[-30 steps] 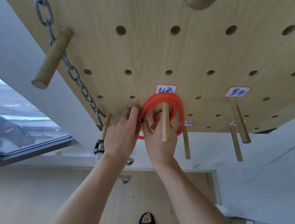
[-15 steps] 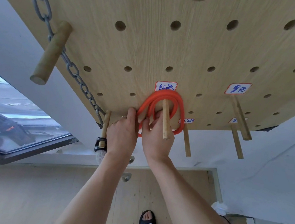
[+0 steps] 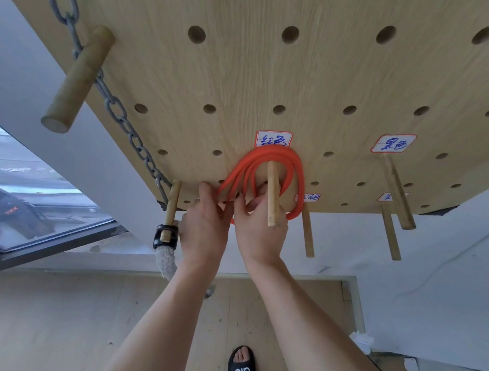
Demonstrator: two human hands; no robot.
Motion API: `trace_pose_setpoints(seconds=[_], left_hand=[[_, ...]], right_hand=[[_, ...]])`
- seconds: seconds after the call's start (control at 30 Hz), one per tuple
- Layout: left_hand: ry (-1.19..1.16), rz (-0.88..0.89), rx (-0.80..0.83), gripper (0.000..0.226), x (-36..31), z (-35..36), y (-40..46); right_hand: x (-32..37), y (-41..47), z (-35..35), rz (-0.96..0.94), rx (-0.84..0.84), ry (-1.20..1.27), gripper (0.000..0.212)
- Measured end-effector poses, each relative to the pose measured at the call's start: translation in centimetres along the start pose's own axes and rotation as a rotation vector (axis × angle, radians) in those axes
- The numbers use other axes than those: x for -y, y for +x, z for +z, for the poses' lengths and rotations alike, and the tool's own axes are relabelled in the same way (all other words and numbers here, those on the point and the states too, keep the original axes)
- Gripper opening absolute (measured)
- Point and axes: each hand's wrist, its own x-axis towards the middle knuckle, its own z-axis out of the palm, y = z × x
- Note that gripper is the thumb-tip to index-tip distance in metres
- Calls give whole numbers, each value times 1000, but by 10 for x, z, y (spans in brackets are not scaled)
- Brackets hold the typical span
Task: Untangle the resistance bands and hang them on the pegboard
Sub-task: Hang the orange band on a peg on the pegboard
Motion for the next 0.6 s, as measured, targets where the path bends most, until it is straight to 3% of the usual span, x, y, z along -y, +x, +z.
trace_pose_setpoints(seconds=[0.1,0.2,0.43,0.6], left_hand=[[37,25,35,23,-1,1,-5],[50,15,27,24,-1,-2,-5],[-144,-113,89,60,1,-9,-1],[-206,-175,102,60,-4,-9,2]], right_hand=[[3,-5,-3,-90,-19,40,17],[1,-8,-4,-95,-16,35,22],[-10,-15,-6,-101,32,20,18],[-15,-18,-8,-76,89,18,23]])
